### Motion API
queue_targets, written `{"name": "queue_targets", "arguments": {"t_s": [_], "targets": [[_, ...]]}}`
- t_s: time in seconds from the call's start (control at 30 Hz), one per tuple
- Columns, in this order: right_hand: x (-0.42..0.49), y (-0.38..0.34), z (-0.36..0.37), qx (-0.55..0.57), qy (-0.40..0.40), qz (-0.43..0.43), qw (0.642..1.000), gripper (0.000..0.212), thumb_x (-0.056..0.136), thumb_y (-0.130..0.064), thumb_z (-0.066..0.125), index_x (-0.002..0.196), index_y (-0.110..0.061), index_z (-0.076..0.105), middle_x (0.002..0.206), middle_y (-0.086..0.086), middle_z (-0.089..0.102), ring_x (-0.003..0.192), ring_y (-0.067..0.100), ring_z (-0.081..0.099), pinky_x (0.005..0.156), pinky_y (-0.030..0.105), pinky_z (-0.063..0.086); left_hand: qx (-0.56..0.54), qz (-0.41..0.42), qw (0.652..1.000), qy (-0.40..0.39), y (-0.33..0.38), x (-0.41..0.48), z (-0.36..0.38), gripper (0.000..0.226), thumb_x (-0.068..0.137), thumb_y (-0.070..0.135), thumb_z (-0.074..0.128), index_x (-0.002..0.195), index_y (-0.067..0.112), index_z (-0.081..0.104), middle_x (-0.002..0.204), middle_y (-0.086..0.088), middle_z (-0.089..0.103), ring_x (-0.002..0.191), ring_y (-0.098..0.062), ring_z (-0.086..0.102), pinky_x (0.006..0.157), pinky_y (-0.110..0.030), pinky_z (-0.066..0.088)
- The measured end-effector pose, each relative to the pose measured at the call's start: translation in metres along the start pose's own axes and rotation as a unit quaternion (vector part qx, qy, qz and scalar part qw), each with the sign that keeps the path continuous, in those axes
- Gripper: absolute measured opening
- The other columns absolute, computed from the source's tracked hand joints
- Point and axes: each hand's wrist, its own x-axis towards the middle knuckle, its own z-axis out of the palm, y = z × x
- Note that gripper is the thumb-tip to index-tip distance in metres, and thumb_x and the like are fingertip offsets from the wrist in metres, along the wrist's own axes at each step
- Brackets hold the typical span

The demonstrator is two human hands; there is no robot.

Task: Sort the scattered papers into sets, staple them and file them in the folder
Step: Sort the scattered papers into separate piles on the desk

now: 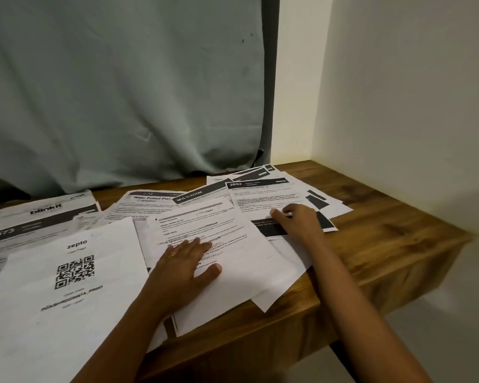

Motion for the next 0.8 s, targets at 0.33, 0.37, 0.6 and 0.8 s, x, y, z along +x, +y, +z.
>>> {"name": "queue_targets", "arguments": {"t_s": [0.33, 0.37, 0.6, 0.8], "targets": [[0.022, 0.031, -0.009, -0.072, 0.088, 0.162, 0.98, 0.066, 0.085, -0.042, 0.067, 0.135, -0.007, 0.042, 0.139, 0.016, 0.045, 0.13, 0.032, 0.039, 0.107, 0.043, 0.032, 0.016, 0.006, 1.0, 0.013, -0.005, 0.003, 0.003, 0.118, 0.049, 0.093, -0.017, 0.15, 0.04, 0.012, 0.16, 0.01, 0.009, 0.148, -0.01, 0.005, 0.117, -0.031, 0.0], [0.022, 0.031, -0.009, -0.06, 0.093, 0.174, 0.979, 0.064, 0.084, -0.04, 0.069, 0.134, -0.008, 0.043, 0.138, 0.015, 0.046, 0.13, 0.032, 0.038, 0.107, 0.044, 0.031, 0.015, 0.008, 1.0, 0.016, -0.005, 0.003, 0.003, 0.118, 0.05, 0.093, -0.017, 0.15, 0.039, 0.013, 0.16, 0.01, 0.01, 0.148, -0.01, 0.006, 0.117, -0.031, -0.001], [0.014, 0.035, -0.018, 0.053, 0.203, 0.154, 0.966, 0.026, 0.091, -0.012, 0.061, 0.117, -0.007, 0.061, 0.114, 0.014, 0.064, 0.1, 0.029, 0.062, 0.081, 0.038, 0.054, -0.001, 0.008, 1.0, 0.006, -0.001, 0.0, 0.0, 0.114, 0.055, 0.095, -0.006, 0.151, 0.037, 0.016, 0.16, 0.008, 0.011, 0.148, -0.013, 0.007, 0.118, -0.033, 0.001], [0.007, 0.029, -0.026, 0.396, 0.362, 0.072, 0.841, 0.012, 0.09, -0.01, 0.06, 0.1, -0.016, 0.062, 0.099, -0.003, 0.063, 0.097, 0.017, 0.061, 0.089, 0.036, 0.054, -0.017, 0.008, 1.0, 0.014, -0.004, 0.002, 0.004, 0.083, 0.077, 0.076, 0.013, 0.15, 0.037, 0.021, 0.16, 0.007, 0.014, 0.147, -0.013, 0.01, 0.119, -0.035, 0.002]]}}
